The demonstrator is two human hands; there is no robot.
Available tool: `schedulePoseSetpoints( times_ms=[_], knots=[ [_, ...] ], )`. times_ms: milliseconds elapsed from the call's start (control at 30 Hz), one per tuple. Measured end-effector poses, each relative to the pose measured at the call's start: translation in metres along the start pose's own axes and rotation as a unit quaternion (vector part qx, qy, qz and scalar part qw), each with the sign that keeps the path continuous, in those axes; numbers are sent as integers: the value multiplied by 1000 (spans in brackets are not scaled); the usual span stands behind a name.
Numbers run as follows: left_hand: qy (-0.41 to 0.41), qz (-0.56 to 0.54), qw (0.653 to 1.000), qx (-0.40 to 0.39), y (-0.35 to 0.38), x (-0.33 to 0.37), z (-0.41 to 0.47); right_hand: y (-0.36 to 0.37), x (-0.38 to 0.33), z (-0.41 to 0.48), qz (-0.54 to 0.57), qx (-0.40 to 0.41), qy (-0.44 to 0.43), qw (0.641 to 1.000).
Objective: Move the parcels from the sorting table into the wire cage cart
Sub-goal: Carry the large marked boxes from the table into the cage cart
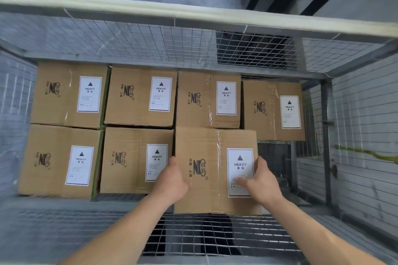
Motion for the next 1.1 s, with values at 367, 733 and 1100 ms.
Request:
schedulePoseSetpoints(
  times_ms=[367, 733, 1100],
  knots=[
    [-30, -9, 999, -44, 24, -14, 63, 58, 9, 63, 11, -98, 31, 995],
    [60, 138, 989, 9, 0, 18, 21, 36, -32, 17, -99, -89, -73, 988],
    [280, 280, 908, 140, -119, 143, -165, -119, -159, -139, -220, 110, -161, 956]
  ],
)
Point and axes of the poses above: each hand's wrist, its own z-axis towards the middle knuckle, its own y-axis out of the palm, x = y × z, the point moved 9 cm from there along z, towards the middle knuckle, and after that the axes turned 5 degrees about -y, right-handed, at the moved point
